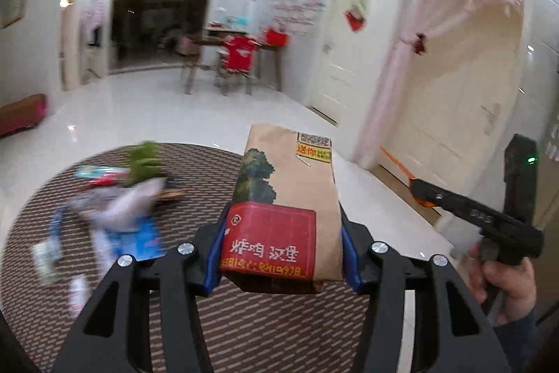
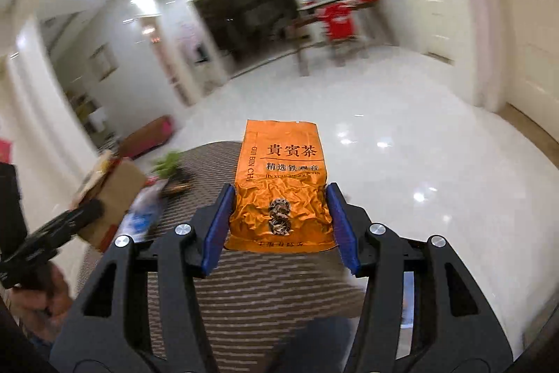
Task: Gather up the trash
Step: 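Drop the orange packet in the bucket while the left drops the brown paper bag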
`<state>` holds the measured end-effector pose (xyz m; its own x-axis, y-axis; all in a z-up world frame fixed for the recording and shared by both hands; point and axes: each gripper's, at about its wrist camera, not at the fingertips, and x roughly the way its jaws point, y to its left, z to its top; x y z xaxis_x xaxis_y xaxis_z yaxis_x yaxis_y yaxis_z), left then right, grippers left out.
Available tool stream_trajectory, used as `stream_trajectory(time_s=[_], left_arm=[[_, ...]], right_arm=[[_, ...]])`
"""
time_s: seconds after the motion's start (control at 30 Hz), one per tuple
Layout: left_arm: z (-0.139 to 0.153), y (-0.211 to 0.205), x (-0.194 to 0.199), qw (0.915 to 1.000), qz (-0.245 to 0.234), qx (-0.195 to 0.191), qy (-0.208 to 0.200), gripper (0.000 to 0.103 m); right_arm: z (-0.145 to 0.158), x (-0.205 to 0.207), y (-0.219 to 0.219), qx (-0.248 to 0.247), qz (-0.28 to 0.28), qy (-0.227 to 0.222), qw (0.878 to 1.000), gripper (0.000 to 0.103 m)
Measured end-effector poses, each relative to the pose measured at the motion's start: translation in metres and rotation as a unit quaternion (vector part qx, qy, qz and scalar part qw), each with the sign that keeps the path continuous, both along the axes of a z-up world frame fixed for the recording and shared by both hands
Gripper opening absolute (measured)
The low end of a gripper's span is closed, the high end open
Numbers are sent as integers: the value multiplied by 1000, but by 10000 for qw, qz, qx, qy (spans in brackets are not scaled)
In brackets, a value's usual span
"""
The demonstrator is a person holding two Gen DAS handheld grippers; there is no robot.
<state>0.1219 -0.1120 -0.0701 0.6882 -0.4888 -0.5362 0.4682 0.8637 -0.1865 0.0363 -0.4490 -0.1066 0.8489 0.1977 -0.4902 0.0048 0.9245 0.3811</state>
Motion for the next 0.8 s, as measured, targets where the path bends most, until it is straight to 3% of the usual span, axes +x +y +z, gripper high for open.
stream_trajectory(time_s=[0.23,0.4,0.6,0.63,0.7,0.8], left_arm=[[-29,-107,32,9960,-713,279,450,53],[-63,-180,55,9873,-1121,704,879,53],[-101,-244,79,9766,-1286,1041,1373,53],[-105,-251,82,9756,-1274,1091,1420,53],[-118,-267,90,9721,-1267,1221,1549,53],[-134,-286,93,9670,-1290,1428,1671,53]], right_arm=[[-65,3,-89,299,-898,840,9920,53],[-109,10,-127,610,-1108,1275,9837,53],[-151,20,-160,910,-1195,1675,9744,54],[-161,23,-167,1021,-1170,1737,9725,59],[-174,26,-181,1221,-1187,1937,9662,87],[-184,22,-195,1325,-1381,1991,9611,88]])
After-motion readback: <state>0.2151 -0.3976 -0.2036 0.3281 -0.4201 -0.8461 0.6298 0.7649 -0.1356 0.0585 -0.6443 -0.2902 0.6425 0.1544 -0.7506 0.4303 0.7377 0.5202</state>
